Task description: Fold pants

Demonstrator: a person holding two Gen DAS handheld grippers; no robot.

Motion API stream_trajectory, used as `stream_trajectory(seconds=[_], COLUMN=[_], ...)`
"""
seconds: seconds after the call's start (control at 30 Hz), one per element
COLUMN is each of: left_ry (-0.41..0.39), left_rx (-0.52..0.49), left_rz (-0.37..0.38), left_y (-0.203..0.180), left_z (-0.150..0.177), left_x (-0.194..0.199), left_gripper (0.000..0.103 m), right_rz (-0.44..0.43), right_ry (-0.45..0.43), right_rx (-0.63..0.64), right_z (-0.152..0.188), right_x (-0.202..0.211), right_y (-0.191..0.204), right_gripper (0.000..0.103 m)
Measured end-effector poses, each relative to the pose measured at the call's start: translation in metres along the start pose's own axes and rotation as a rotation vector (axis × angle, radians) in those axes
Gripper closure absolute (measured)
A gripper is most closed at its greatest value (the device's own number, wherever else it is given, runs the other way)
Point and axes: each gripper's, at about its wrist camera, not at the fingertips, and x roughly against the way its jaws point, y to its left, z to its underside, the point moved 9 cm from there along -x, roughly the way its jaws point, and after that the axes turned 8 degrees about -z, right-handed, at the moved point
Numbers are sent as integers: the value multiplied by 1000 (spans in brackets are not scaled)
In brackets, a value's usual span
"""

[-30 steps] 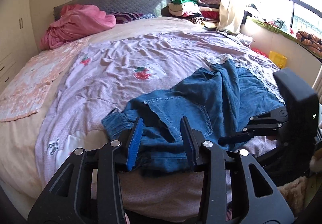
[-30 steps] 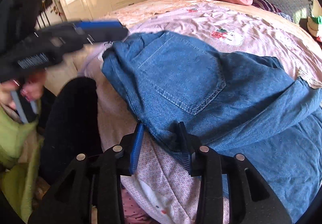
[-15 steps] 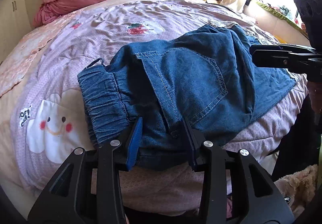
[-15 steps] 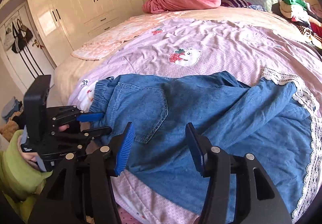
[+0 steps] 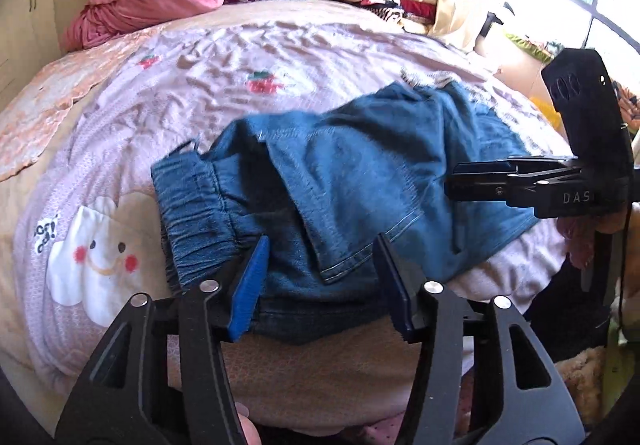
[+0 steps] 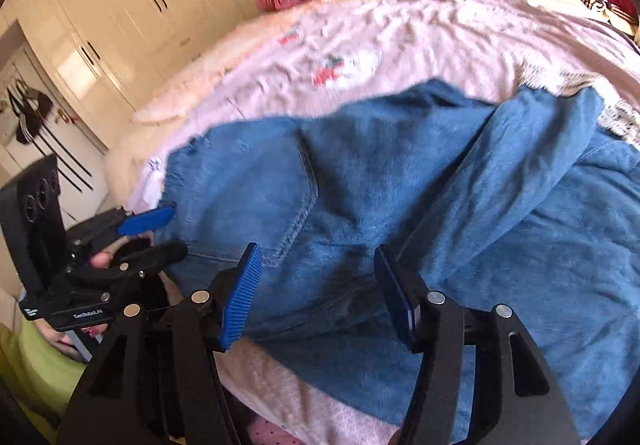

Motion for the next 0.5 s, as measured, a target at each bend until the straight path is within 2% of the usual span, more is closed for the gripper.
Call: stream_trajectory(seconds=[0.23, 0.5], left_ry=[-75, -44], left_rx=[-52, -95], left_rz=[43, 122], left_y=[-33, -78], left_z=[-33, -48], left_x=[26, 11], left_gripper=[43, 38], right_rz=[110, 210], right_ry=[-111, -184], right_rx=[-29, -60], right_z=[-10, -18], right_x=[58, 94], right_y=[-24, -60], right_gripper=[35, 29])
